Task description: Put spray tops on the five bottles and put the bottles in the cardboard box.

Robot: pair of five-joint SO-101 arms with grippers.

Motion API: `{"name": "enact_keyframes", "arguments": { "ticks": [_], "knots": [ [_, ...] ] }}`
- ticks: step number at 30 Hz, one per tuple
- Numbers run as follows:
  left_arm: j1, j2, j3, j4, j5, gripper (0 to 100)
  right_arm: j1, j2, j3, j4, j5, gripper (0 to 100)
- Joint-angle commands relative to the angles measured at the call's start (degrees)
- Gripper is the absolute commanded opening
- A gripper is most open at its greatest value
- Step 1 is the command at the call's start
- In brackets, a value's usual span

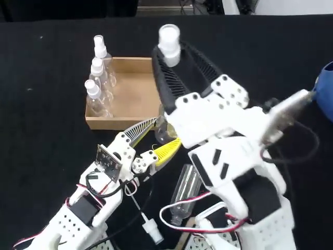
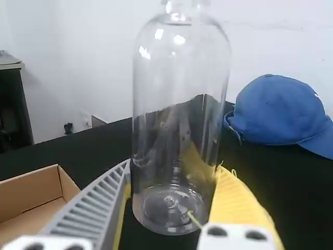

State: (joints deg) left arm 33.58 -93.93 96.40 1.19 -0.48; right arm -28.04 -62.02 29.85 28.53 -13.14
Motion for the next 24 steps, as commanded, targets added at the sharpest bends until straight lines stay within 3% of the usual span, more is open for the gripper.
{"name": "enact_keyframes", "arguments": {
  "ticks": [1,9,24],
  "knots": [
    [0.48,-1.14,0.92,0.09,0.53,3,-0.26,-1.19,-0.75,-3.34,0.44,1.2],
    [0.66,-1.14,0.92,0.09,0.44,3,3.52,-0.66,-12.88,-2.81,0.53,1.2],
    [0.84,-1.14,1.01,0.09,0.44,3,9.58,-1.19,-9.80,-3.25,0.09,1.1]
  ]
}}
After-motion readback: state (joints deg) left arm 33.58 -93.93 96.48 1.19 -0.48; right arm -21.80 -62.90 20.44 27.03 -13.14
